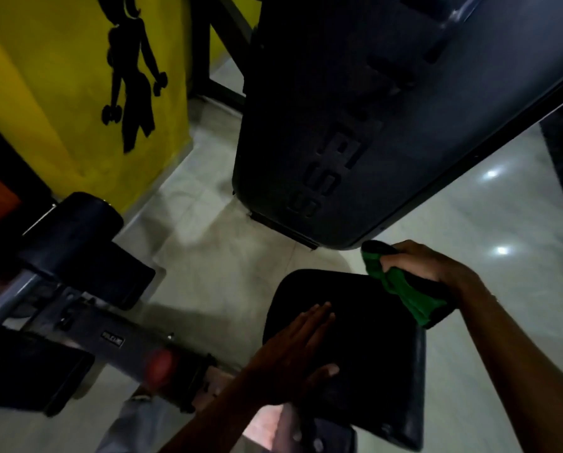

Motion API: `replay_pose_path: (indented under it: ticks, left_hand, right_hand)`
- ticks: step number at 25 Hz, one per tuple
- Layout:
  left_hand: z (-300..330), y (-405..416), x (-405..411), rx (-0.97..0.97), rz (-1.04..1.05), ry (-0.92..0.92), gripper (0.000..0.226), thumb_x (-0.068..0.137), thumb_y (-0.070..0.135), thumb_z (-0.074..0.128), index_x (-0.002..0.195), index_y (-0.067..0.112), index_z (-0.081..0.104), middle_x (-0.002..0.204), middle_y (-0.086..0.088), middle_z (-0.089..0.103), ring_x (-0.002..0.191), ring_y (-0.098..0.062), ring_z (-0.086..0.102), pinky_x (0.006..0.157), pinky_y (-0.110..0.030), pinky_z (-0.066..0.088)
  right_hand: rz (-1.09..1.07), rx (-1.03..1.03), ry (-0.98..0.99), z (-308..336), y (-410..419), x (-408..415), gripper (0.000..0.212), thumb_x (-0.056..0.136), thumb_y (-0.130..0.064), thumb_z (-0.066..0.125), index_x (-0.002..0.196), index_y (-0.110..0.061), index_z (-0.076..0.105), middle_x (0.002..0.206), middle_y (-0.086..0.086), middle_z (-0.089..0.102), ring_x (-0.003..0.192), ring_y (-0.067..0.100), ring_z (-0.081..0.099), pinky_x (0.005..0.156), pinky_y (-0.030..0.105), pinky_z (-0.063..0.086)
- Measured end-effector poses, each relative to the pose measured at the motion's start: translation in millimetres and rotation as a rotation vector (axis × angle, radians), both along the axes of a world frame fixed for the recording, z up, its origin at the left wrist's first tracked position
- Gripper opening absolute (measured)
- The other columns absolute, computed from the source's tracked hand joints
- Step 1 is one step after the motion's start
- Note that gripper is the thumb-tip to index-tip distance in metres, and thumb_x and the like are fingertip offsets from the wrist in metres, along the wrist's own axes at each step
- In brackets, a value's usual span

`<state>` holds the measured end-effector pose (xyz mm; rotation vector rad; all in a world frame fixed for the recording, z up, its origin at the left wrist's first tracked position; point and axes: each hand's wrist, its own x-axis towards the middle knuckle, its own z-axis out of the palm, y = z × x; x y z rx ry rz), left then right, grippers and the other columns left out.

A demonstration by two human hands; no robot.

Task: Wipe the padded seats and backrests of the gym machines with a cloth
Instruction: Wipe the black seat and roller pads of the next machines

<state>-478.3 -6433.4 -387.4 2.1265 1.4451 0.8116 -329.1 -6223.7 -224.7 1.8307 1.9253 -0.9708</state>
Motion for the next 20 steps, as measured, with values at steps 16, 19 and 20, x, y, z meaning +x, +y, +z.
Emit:
replay_pose_path:
  ticks: [16,19,20]
  left_hand:
    - [-23.1,50.3,-65.7,0.050,-0.539,0.148,0.070,0.099,0.050,0.034,0.153,0.015,0.008,0.161,-0.004,-0.003,0.147,-0.014,0.001,0.118,-0.032,0.017]
    - [-16.9,56.7,-72.3,0.075,-0.562,0.160,0.069,0.099,0.048,0.036,0.153,0.012,0.012,0.161,-0.006,0.002,0.147,-0.017,0.006,0.118,-0.031,0.016]
    - [-14.7,57.7,-73.6,0.075,-0.564,0.133,0.069,0.098,0.046,0.038,0.152,0.011,0.012,0.161,-0.006,0.003,0.147,-0.017,0.007,0.118,-0.030,0.015]
  right_hand:
    - [-0.116,-0.397,-0.144,-73.8,52.3,-6.2,0.060,0.037,-0.039,0.073,0.087,-0.007,0.072,0.092,0.015,0.072,0.085,0.031,0.068,0.083,0.041,0.054]
    - [0.026,-0.336,-0.174,-80.2,36.3,-75.9,0.020,0.069,-0.033,0.066,0.079,-0.016,0.065,0.077,0.002,0.064,0.066,0.019,0.060,0.063,0.024,0.045]
    - [0.101,-0.302,-0.164,-86.2,33.7,-88.0,0.019,0.074,-0.032,0.064,0.085,-0.018,0.065,0.082,0.001,0.063,0.069,0.017,0.059,0.064,0.025,0.045]
